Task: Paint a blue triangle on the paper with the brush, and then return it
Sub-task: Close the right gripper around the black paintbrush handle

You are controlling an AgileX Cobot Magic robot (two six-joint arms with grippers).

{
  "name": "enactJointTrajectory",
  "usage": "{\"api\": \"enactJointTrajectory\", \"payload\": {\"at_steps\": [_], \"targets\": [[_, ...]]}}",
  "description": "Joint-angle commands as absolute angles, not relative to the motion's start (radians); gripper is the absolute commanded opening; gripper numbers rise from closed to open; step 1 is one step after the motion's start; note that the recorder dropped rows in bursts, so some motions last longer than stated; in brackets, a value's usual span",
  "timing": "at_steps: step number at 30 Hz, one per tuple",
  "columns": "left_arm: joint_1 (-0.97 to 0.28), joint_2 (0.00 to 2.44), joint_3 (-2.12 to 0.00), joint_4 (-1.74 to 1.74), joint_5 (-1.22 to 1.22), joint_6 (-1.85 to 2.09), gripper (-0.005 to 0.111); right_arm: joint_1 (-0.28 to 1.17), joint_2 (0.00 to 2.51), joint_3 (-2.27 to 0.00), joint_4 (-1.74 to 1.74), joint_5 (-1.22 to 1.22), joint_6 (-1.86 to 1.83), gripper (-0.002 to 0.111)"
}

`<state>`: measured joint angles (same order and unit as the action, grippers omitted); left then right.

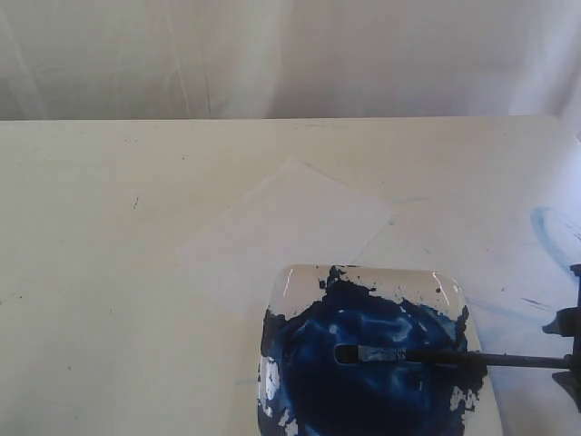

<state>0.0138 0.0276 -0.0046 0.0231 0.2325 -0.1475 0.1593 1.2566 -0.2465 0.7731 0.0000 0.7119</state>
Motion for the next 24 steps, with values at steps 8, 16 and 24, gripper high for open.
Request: {"api": "enactJointTrajectory", "payload": {"at_steps": [8,16,24], "targets": [[0.015,0.030,0.000,0.023,0.235,-0.154,0.000,0.162,1.312,-0.248,0.766,-0.017,0.710,0.046],[0.015,0.030,0.000,0.023,0.235,-0.154,0.000,0.162,1.319,-0.248,0.762,-0.042,0.710,0.046],[0.015,0.030,0.000,0.023,0.235,-0.154,0.000,0.162,1.319,-0.248,0.762,-0.042,0.710,0.046]]}}
